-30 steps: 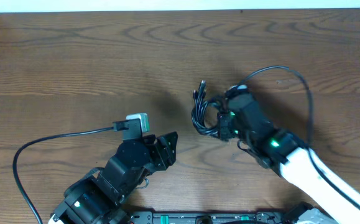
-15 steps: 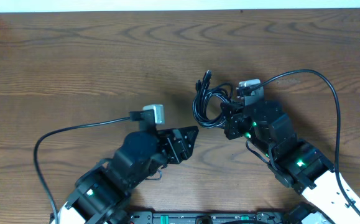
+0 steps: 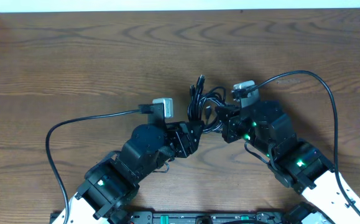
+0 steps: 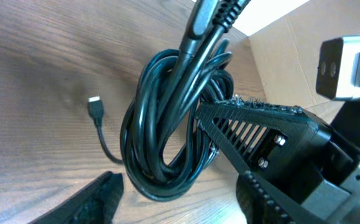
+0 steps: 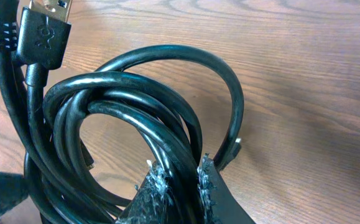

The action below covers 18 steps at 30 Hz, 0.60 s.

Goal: Untangle cables
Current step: 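Bring the left gripper to the bundle and grasp it beside the right gripper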

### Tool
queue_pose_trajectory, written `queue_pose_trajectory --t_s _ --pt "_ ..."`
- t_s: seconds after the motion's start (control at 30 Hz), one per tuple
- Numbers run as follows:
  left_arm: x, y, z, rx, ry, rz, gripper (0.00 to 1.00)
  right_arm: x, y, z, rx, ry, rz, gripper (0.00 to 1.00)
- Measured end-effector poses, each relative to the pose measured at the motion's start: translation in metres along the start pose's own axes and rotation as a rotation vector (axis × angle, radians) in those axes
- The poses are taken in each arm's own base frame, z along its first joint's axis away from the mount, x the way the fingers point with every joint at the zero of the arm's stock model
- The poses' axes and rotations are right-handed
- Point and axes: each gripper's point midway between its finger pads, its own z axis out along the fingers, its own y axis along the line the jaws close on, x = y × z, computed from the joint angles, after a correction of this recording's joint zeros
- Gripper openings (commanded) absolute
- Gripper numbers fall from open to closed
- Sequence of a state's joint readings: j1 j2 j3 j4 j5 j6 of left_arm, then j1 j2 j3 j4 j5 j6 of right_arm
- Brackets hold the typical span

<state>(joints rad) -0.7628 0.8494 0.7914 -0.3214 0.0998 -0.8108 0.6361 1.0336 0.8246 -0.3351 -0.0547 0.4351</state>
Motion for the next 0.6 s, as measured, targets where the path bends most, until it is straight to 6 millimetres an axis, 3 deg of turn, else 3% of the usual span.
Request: queue_pose_trajectory --t_s 0.2,0.6 --pt "0.001 0.002 0.002 -0.008 0.006 0.022 0.45 0.000 0.004 -0.002 -0.021 0.001 -0.001 0.01" --pt "0.000 0.000 0.002 -0.001 0.000 0.023 0.45 -0.012 0.020 -0.026 -0.102 -0.056 -0.008 0.01"
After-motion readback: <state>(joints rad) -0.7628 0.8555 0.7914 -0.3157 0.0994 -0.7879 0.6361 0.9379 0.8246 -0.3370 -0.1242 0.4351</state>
